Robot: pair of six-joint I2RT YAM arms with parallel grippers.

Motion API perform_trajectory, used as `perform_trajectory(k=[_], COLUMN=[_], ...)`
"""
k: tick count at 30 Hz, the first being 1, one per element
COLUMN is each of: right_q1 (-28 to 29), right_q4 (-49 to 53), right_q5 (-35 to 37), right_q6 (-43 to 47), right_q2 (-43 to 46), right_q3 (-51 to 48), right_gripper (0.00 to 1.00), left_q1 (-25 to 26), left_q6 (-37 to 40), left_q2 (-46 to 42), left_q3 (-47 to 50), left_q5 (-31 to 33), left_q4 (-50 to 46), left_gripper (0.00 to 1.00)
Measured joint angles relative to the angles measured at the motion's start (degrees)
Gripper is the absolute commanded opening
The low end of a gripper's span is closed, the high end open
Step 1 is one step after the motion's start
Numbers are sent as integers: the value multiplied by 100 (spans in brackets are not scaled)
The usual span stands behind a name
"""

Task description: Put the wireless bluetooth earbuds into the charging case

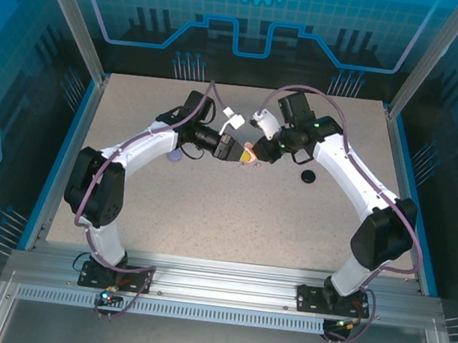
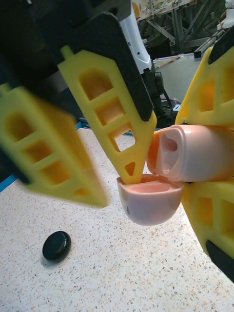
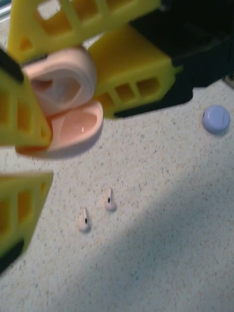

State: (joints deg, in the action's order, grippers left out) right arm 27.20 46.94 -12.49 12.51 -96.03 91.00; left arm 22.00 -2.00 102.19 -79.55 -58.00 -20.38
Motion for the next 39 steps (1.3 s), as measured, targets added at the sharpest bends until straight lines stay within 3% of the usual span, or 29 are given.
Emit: perform_trajectory(k=[7, 12, 19, 26, 32, 39], right_q1=[-472, -898, -918, -658, -267, 227], right_q4=[-256, -466, -667, -855, -894, -634], right_q5=[-63, -162, -144, 76, 402, 892], right_q6=[-638, -1244, -2302, -3539, -4671, -5908], right_q2=[369, 1008, 1091, 350, -645, -1740], right_q3=[-83, -232, -612, -841, -782, -63], right_gripper=[51, 52, 52, 51, 47, 44], left_q1=[0, 0, 2, 122, 332, 352], left_q6=[-260, -507, -704, -671, -492, -448], left_q2=[-221, -758, -1473, -2096, -2463, -2629], left_q3=[601, 1519, 2476, 3578, 3622, 3622], left_q5=[529, 1152, 2227, 3676, 4631, 5219], left_q4=[754, 1707, 3335, 5121, 5775, 6245], left_gripper=[0, 0, 0, 0, 0, 0])
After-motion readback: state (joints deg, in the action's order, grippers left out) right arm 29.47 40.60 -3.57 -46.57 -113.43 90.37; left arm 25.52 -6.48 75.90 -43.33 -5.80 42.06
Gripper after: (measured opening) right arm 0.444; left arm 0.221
